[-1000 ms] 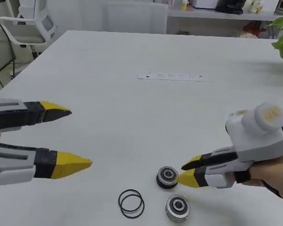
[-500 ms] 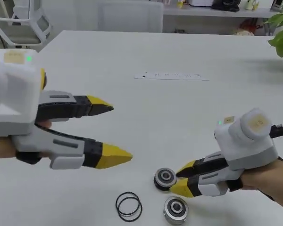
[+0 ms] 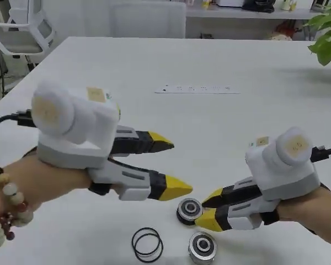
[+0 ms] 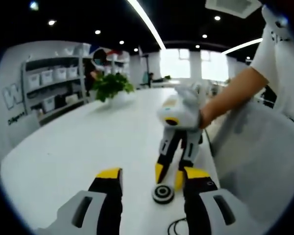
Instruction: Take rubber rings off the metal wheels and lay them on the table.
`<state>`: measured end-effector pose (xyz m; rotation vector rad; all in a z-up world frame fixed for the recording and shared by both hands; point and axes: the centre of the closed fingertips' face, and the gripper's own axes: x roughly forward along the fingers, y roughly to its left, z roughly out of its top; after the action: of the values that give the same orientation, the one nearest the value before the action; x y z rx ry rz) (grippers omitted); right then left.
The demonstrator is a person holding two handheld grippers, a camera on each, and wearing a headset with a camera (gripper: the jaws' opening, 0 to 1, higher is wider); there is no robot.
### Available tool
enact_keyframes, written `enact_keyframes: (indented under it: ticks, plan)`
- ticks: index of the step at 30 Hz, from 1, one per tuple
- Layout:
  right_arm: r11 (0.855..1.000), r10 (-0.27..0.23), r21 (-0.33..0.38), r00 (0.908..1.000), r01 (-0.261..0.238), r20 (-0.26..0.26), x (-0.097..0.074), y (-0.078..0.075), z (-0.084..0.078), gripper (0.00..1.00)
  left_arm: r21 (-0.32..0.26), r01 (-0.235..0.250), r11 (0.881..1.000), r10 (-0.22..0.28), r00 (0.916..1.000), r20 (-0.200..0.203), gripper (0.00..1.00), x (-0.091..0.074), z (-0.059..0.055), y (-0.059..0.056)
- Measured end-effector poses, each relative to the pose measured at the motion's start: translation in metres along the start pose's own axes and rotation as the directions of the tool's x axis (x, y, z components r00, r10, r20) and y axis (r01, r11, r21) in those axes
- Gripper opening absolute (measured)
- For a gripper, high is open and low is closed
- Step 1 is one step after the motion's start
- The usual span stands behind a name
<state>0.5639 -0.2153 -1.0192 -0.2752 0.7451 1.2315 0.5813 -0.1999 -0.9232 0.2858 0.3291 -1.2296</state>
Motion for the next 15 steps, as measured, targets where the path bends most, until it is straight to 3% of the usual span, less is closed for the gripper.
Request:
enact_keyframes:
  ticks: [7, 12, 15]
  plan:
    - [1.0, 0.01, -0.019, 0.9999, -0.01, 0.004, 0.001, 0.001, 0.0, 0.21, 0.021, 0.037, 0.999, -0.034, 0.9918, -0.123, 0.47, 0.025, -0.034, -0.005]
    - [0.999, 0.009, -0.036, 1.0, -0.009, 0.0, 0.002, 0.001, 0.0, 0.2, 0.008, 0.041, 0.999, -0.04, 0.9885, -0.146, 0.36, 0.039, -0.048, -0.013]
    - [0.999, 0.009, -0.044, 1.0, -0.009, -0.001, 0.002, 0.001, 0.0, 0.19, 0.01, 0.045, 0.999, -0.042, 0.9847, -0.169, 0.34, 0.043, -0.059, -0.018]
